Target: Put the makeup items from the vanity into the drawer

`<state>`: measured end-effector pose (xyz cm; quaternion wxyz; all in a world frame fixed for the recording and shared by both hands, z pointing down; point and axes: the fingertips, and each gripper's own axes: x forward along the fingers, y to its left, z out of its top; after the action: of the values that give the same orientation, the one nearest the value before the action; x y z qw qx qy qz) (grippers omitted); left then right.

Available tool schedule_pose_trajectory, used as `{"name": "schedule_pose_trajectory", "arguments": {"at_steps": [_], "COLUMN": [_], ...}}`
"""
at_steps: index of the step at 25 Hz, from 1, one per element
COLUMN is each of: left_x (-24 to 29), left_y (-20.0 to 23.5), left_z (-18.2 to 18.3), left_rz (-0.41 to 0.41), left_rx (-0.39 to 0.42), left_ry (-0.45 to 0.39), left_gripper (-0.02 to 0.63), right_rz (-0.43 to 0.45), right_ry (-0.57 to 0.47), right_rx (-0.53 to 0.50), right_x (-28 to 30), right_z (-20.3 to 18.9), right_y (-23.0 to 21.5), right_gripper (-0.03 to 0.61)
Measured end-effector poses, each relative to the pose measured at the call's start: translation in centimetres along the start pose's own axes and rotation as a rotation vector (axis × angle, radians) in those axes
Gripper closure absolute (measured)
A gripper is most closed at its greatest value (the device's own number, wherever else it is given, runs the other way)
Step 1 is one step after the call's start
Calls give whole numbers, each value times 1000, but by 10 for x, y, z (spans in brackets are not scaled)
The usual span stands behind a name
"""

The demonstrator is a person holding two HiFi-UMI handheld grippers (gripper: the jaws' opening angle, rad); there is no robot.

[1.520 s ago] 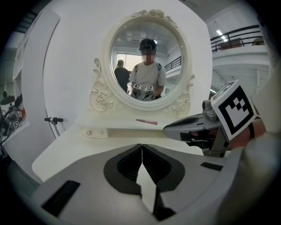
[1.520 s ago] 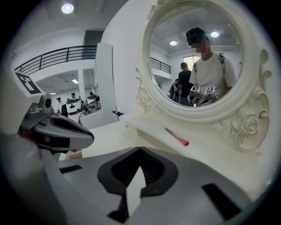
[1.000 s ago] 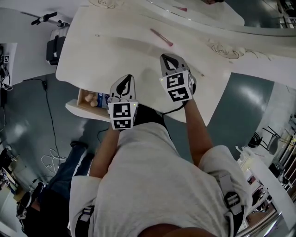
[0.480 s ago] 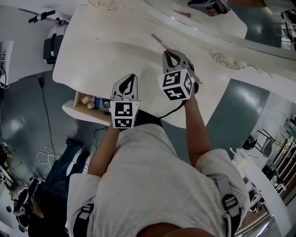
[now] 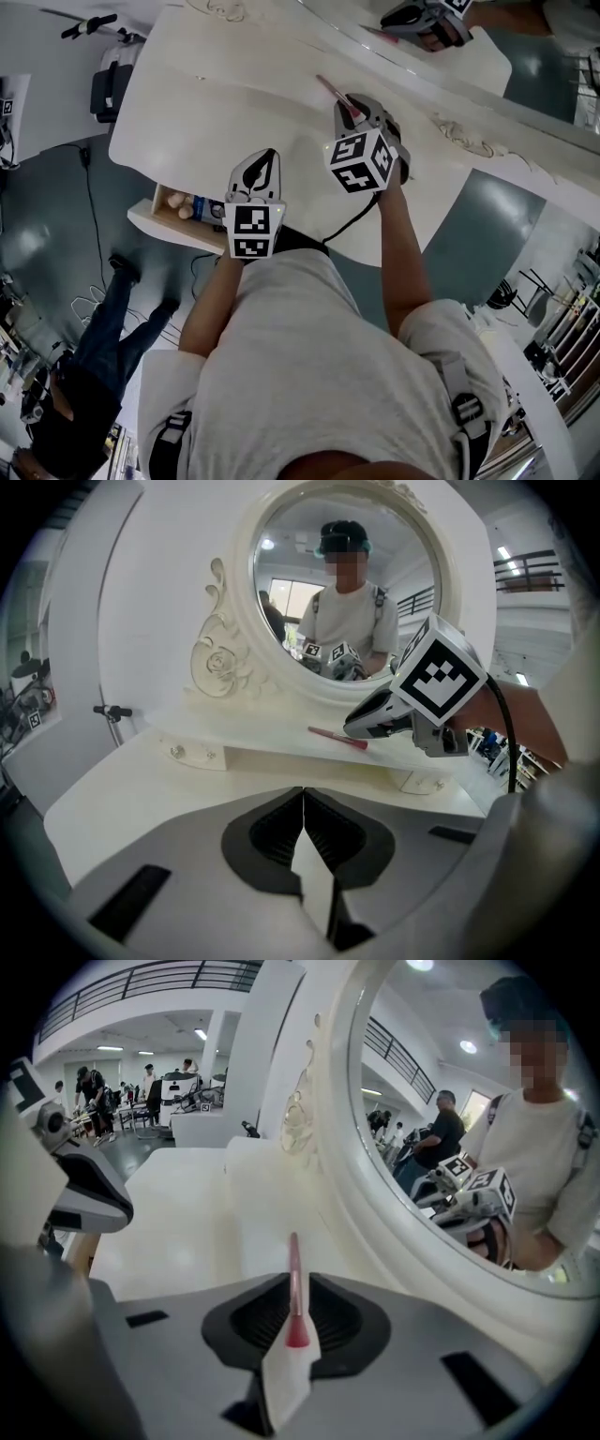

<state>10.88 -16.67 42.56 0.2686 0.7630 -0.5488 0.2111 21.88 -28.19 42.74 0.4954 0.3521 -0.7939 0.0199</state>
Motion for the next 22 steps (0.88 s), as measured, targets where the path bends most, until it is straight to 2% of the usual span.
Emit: {"name": "schedule_pose_trajectory", "arguments": {"at_steps": [5,10,17,22], "left_x": [5,6,0,-4], "left_y": [5,11,17,17], "left_z": [2,6,9,4], "left_rz": [16,34,59,58], "left_rx": [-12,-31,-44,-49], "left_ry": [0,-11,-18,-18], "left_gripper": [606,606,606,606], "right_rz": [48,82,115,98], "right_ry": [41,93,133,125], "right_rx": [-22,-86,-104,-125], "right_x": [13,22,24,24], "right_z": [-4,-6,-8,-7], "right_y": [3,6,9,11], "right_gripper": [509,497,512,524]}}
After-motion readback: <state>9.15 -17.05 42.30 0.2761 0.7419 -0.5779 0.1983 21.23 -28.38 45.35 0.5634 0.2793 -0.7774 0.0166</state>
